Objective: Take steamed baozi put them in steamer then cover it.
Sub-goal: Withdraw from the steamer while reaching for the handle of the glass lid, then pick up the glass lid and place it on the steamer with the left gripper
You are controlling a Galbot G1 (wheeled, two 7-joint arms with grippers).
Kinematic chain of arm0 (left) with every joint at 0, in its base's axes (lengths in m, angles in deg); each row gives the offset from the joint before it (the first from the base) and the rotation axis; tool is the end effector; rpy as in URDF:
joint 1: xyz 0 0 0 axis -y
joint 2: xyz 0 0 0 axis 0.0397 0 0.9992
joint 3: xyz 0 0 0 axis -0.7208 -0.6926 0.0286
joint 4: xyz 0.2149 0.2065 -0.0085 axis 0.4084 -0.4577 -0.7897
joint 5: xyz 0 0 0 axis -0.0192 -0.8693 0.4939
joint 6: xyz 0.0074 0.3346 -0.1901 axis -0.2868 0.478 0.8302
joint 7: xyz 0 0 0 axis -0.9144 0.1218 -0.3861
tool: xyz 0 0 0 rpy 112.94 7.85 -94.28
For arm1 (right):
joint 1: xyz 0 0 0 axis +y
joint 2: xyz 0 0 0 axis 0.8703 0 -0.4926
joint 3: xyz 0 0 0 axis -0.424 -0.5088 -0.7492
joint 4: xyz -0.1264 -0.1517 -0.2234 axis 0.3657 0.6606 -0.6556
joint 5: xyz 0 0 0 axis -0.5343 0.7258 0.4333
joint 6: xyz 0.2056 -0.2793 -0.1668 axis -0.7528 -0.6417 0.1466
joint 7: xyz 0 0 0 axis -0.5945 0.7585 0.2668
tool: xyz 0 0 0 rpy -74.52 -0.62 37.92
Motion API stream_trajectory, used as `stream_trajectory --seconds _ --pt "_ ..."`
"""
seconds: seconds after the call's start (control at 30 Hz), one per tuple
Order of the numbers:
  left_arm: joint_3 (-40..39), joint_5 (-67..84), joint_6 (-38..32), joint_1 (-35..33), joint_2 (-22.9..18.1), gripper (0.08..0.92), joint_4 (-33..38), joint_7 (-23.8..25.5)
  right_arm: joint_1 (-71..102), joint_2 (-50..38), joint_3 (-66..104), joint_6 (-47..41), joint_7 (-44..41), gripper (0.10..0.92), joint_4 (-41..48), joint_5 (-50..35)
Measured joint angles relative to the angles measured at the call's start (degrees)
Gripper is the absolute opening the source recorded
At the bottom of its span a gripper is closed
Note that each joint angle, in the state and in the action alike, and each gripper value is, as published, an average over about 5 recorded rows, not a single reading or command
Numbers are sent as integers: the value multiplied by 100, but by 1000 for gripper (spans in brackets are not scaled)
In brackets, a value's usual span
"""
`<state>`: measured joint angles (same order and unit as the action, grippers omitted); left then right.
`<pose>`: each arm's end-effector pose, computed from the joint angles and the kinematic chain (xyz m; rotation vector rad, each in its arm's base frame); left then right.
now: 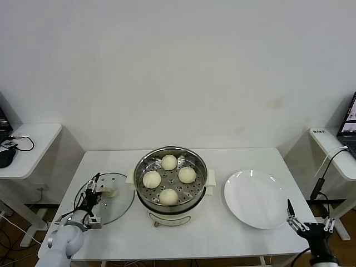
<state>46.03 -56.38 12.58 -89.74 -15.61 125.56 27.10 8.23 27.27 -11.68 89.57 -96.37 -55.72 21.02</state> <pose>0.3568 0.1632 -0.3795 -0.2122 -2.0916 -2.1691 0.1705 -0.1674 -0.2697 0.1852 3.0721 -0.1190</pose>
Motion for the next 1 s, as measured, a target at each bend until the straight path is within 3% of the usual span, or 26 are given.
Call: stream_trajectory --seconds 0.67,1.0 --pt "132 -17 -59 -100 -50 170 13 -179 12 -52 -91 -34 -122 823 -91 -261" --pt "634 9 125 -595 84 136 925 29 3 -148 -126 -47 -134 823 -94 -328"
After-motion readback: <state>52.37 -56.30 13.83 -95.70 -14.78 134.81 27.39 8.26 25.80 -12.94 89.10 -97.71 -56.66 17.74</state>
